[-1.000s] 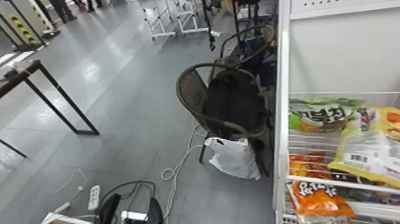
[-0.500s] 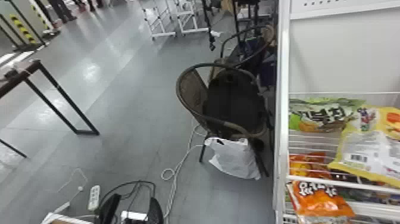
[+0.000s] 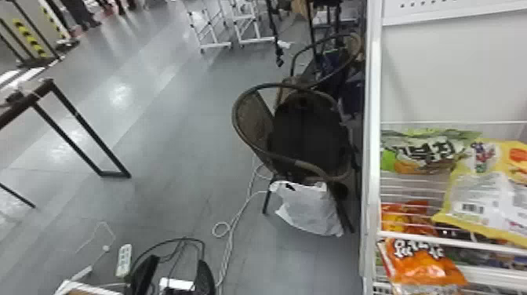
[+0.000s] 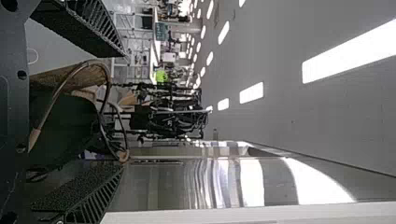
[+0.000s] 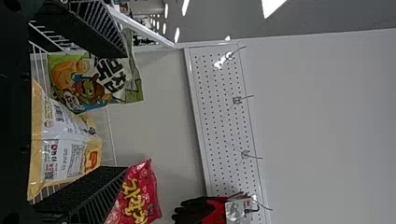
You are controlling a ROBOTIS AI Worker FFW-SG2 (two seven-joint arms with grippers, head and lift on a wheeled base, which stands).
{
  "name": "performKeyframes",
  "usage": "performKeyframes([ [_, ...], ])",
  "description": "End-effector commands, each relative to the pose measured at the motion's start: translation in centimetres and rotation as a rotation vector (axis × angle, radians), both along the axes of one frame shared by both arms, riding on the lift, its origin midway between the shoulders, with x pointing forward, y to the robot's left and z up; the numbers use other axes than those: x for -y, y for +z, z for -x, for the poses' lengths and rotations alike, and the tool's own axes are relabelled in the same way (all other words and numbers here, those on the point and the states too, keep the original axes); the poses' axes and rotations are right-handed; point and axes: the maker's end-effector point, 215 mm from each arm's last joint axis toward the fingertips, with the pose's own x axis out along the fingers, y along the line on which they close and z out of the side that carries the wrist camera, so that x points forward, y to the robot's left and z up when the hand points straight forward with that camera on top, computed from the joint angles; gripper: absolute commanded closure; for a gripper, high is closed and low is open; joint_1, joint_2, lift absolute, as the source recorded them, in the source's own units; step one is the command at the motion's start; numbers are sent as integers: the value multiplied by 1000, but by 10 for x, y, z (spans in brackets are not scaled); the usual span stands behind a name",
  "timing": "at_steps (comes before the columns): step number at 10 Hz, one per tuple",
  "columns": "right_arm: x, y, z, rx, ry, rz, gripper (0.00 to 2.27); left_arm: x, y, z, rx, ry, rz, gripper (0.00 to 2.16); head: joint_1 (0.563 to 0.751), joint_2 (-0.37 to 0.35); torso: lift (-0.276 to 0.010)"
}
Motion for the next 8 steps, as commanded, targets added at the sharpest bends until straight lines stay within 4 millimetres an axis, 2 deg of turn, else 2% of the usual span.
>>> performKeyframes([
  [1, 0, 0, 0, 0, -1, -1, -2, 0, 0, 0, 0, 0, 0, -2, 695, 350, 1],
  [8, 0, 0, 0, 0, -1, -1, -2, 0, 0, 0, 0, 0, 0, -2, 695, 350, 1],
])
